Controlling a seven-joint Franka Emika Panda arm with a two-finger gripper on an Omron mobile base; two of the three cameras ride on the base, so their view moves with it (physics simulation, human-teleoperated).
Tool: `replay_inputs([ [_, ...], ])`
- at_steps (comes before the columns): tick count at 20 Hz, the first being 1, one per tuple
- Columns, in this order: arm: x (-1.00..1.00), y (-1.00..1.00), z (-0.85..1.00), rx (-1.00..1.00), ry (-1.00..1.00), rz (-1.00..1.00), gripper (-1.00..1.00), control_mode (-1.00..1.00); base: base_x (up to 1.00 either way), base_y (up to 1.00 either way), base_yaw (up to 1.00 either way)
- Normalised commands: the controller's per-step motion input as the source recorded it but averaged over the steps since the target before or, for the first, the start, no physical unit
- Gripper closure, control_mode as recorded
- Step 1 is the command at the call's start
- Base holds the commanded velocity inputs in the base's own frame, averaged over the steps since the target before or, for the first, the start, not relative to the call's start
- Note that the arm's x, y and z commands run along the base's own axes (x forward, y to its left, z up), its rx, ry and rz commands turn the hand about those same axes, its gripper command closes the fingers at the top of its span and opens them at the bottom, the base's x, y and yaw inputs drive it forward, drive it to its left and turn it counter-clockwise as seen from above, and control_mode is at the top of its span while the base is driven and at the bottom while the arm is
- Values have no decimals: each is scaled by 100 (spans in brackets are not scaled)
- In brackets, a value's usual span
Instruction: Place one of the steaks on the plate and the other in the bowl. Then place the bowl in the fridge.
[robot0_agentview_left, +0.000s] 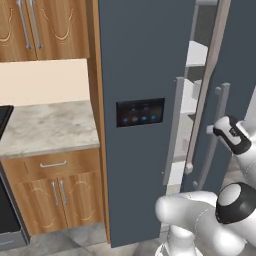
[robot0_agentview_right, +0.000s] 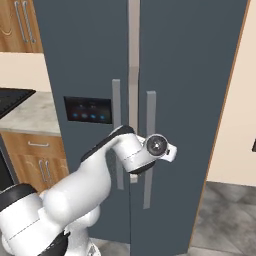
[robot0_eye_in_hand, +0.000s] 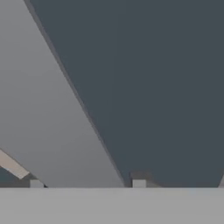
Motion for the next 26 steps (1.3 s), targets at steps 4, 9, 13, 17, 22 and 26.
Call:
replay_inputs([
  [4,-50,-100,-1,12,5,-7,100,-100,0,0,0],
  [9,-60,-100,-15,15,0,-17,100,-100,0,0,0],
  [13,-67,-100,-22,11,-2,-18,100,-100,0,0,0],
  [17,-100,-20,-92,-1,-37,-22,100,-100,0,0,0],
  [22,-96,46,-83,-5,-38,-33,100,-100,0,0,0],
  [26,-79,30,25,1,-3,-42,-100,-100,0,0,0],
])
